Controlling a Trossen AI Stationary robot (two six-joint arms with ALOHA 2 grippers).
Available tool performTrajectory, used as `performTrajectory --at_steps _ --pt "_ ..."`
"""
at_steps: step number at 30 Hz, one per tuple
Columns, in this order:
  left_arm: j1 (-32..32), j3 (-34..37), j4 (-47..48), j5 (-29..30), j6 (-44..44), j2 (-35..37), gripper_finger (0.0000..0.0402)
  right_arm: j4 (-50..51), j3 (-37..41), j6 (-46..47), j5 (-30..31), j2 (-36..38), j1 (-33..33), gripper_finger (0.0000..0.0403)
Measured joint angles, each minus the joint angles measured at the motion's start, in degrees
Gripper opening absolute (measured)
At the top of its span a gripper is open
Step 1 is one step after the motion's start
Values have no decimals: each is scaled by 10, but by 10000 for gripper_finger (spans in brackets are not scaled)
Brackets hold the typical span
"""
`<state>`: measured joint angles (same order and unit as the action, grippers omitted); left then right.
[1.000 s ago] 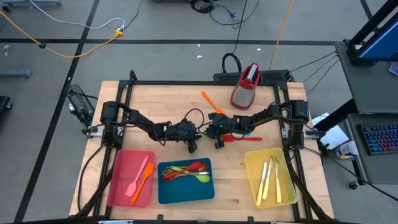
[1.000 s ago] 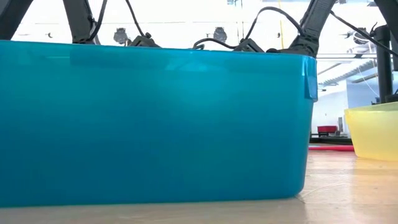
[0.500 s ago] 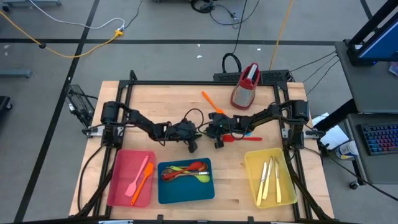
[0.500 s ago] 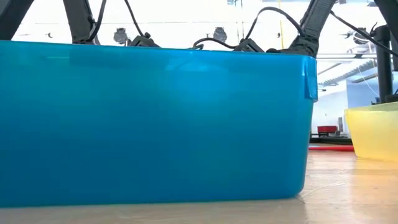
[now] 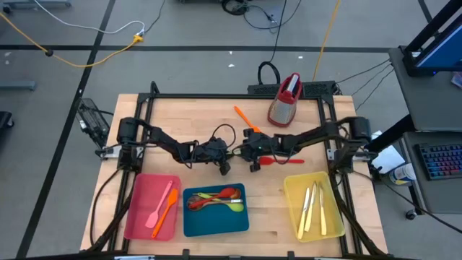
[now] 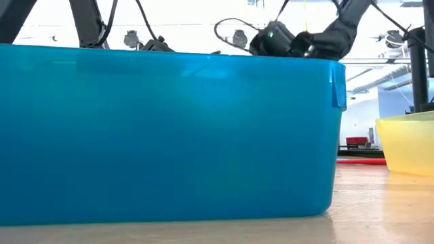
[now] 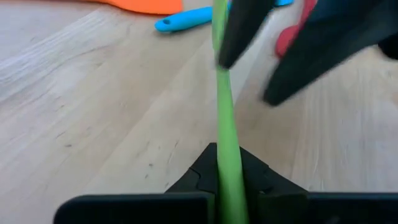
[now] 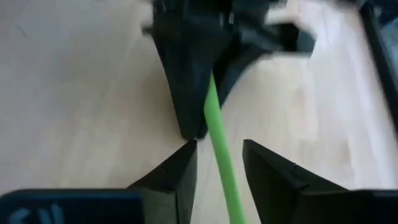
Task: Pick & Place Kitchen Items
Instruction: Put the green spatula into the pink bin
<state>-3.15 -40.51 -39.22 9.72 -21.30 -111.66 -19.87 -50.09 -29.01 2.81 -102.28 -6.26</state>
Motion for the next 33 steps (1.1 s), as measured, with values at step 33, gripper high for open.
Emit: performTrajectory --at_steps 33 --pt "285 -57 681 268 -368 418 14 218 0 54 2 214 17 119"
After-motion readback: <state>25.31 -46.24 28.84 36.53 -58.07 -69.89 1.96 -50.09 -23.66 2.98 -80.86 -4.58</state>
